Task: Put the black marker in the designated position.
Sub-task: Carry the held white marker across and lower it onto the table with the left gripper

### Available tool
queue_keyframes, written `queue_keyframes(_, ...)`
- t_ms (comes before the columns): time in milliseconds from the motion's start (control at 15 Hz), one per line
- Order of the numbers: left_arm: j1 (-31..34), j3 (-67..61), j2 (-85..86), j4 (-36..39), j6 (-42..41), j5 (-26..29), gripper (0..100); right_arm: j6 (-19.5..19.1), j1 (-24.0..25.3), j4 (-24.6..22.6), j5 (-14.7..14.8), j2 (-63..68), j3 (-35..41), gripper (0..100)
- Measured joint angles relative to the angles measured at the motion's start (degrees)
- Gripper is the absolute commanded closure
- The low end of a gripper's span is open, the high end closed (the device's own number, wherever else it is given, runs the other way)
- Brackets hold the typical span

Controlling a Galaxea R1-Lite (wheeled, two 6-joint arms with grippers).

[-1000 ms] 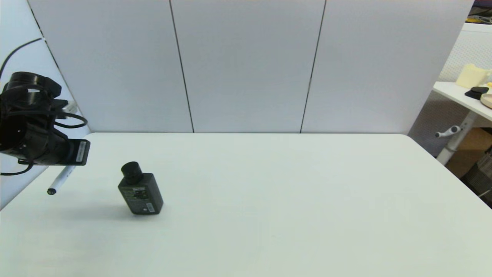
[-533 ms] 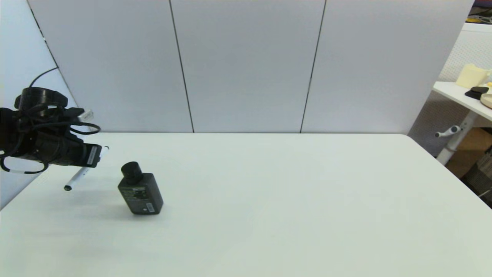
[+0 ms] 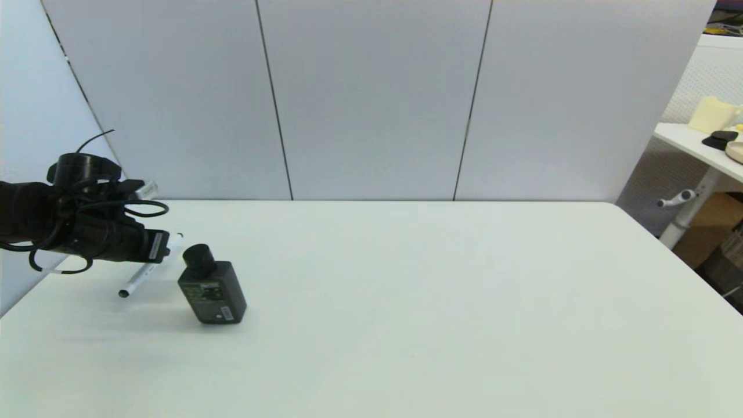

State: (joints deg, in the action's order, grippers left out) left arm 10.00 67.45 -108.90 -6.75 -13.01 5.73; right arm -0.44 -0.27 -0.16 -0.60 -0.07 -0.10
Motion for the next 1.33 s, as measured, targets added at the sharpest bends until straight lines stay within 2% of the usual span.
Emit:
queue_keyframes(1267,-1.6,-2.4,-0.7,2.4,4.5,-0.1,100,0.0,0.0,0.0,0.0,0.0,0.0,0)
queue_keyframes(1333,-1.7,-2.5,-0.7,2.4,4.5,-0.1,0,0.0,0.0,0.0,0.0,0.0,0.0,0)
